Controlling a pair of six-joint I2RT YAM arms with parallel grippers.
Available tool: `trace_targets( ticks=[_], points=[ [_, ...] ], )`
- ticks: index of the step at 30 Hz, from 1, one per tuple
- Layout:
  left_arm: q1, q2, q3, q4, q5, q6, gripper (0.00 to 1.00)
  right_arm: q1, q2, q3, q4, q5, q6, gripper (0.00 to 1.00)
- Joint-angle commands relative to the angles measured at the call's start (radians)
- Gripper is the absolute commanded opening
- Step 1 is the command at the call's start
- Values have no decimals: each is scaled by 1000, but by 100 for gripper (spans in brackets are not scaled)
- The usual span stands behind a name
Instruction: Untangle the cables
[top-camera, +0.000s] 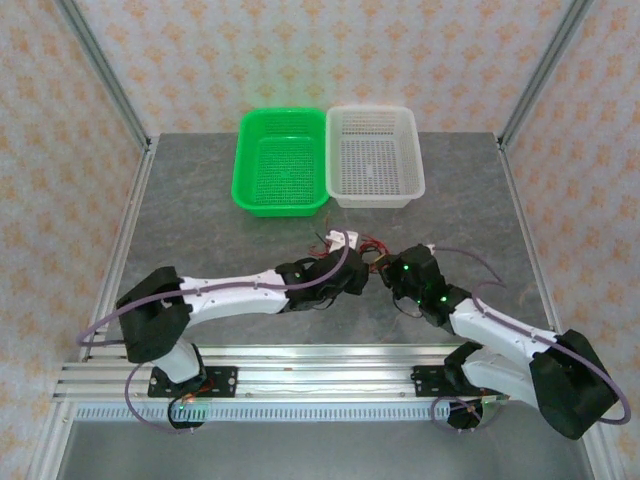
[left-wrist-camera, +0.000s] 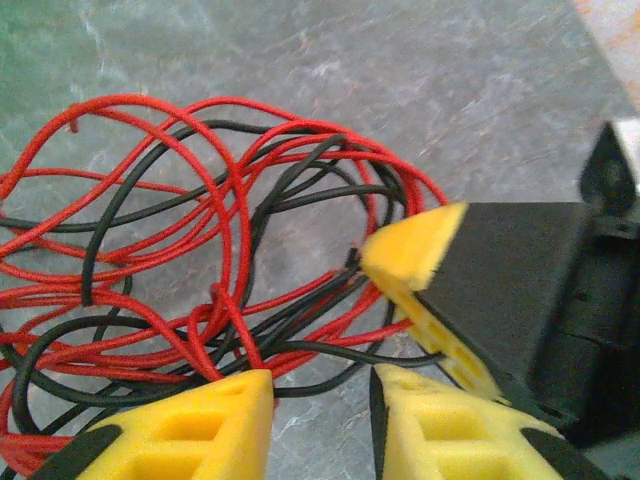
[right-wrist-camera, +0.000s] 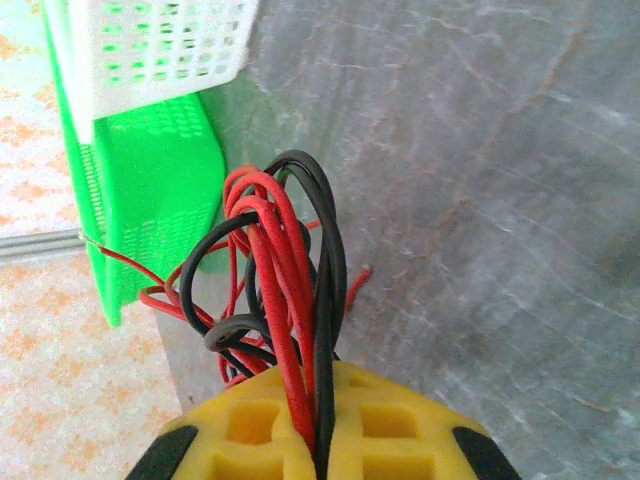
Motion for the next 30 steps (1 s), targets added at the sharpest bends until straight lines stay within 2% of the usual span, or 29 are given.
trace_targets(
  ticks=[1, 5, 9, 18, 24, 30],
  points=[
    [-2, 23, 43, -9, -41, -80, 29, 10, -5, -12, 46, 66, 44, 0],
    [31, 64, 40, 5, -27, -112, 26, 13, -4, -22, 46, 71, 47, 0],
    [70, 104, 28, 49, 74, -134, 26, 13, -4, -26, 47, 74, 47, 0],
    [87, 146, 32, 61, 121, -154, 36, 14, 7, -31, 60, 73, 44, 0],
    [89, 145, 38, 26, 119, -163, 51, 14, 12, -33, 61, 77, 38, 0],
    [88, 132, 45, -16, 117, -170, 53, 14, 21, -33, 67, 77, 34, 0]
  ],
)
